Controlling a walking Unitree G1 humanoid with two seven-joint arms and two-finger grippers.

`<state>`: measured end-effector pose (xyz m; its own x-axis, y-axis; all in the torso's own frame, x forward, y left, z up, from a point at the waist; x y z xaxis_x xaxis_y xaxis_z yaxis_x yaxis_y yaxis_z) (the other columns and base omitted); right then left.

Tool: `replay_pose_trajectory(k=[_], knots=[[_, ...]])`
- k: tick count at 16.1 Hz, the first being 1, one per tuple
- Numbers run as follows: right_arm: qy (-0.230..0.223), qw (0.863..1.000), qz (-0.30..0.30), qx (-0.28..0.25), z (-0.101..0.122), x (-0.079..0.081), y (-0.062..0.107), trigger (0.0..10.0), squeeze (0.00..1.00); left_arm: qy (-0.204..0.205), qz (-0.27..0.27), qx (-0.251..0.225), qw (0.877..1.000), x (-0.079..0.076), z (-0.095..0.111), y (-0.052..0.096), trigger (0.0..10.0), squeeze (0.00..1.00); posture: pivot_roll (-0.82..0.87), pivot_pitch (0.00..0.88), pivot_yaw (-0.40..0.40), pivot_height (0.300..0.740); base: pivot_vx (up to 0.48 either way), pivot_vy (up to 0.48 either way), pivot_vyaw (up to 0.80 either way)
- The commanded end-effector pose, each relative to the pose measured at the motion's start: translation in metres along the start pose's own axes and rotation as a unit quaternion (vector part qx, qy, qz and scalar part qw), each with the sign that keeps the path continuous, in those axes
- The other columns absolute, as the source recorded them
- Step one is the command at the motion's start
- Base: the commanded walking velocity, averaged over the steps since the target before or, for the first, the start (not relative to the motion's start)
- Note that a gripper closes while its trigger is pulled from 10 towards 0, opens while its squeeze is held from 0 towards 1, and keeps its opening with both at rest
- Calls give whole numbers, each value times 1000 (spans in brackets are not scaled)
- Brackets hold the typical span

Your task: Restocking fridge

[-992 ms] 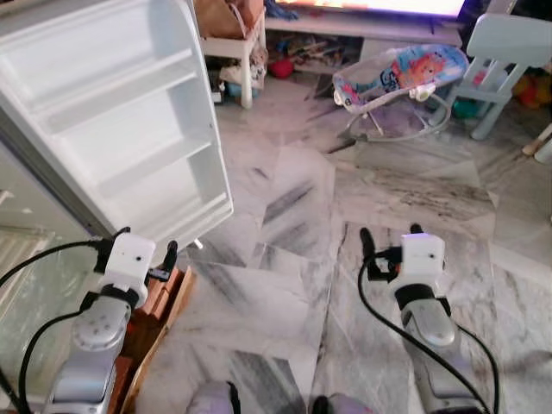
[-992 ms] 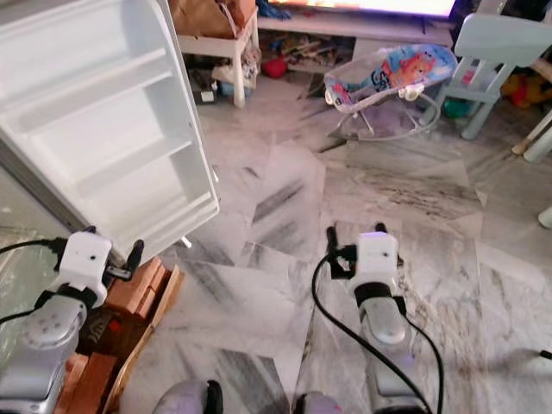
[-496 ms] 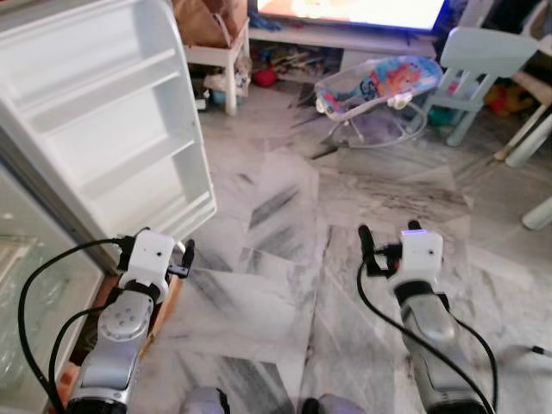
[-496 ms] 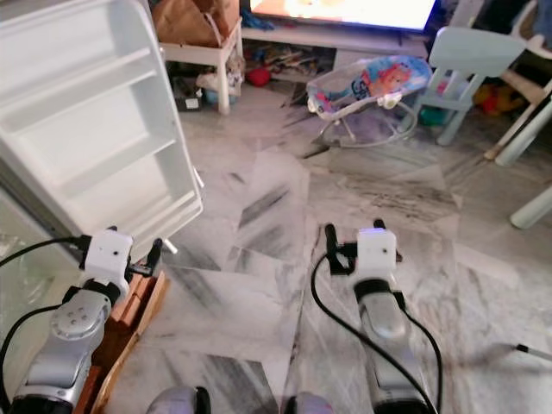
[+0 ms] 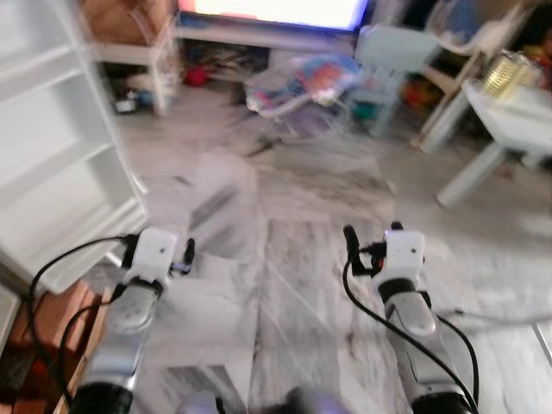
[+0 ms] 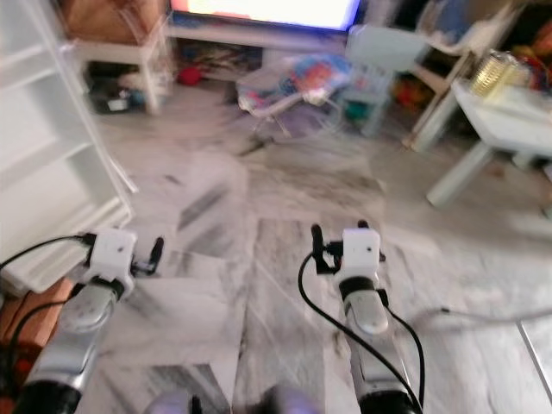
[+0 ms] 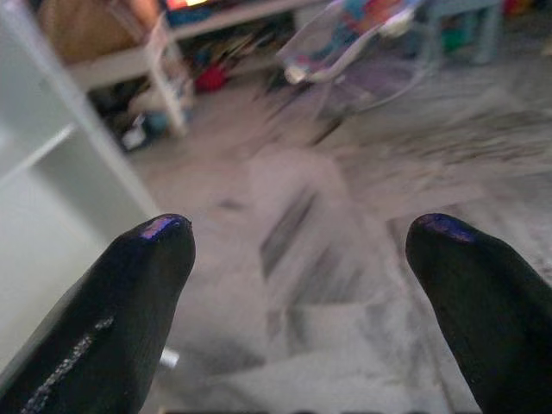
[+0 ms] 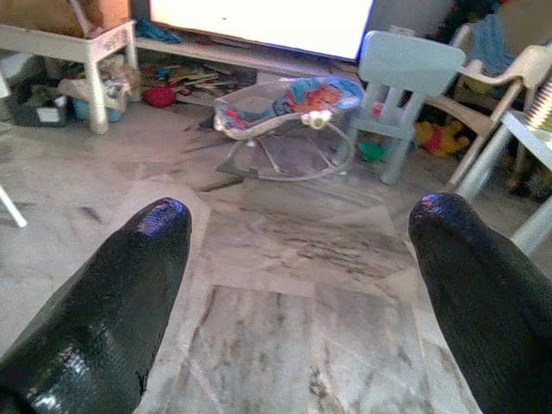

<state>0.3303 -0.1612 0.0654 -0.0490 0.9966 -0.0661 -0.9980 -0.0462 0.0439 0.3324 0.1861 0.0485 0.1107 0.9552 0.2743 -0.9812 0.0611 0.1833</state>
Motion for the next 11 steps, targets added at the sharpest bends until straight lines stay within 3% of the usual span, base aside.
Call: replay_pose_trajectory(k=[1,5,8,11], knots=[[6,1000,-14,-4,3,-13,0,10000,0,2,-7,-8,1000,-5,5,-2,10000,0,59,74,-46,740,0,0,-800],[10,1000,-18,-9,5,-16,0,10000,0,21,6,-27,999,-5,16,-6,10000,0,64,84,-38,740,0,0,-800],[13,1000,-8,-18,11,-10,1,10000,0,2,-15,-41,999,-8,21,0,10000,0,67,94,-35,740,0,0,-800],[11,1000,-9,-15,8,-10,3,10000,0,15,-9,-33,999,-4,15,-1,10000,0,62,95,-38,740,373,0,-800]])
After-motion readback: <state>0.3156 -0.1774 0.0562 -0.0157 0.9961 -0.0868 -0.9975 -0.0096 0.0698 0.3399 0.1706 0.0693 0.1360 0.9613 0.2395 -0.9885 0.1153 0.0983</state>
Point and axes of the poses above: a point about 5 cm out from each wrist's last joint towards the gripper, its own y axis pointing back from the gripper into the wrist, its own z axis along the axis of the wrist's last joint, x = y × z, the point moved 6 cm from there along -y, pointing out of the wrist towards the gripper
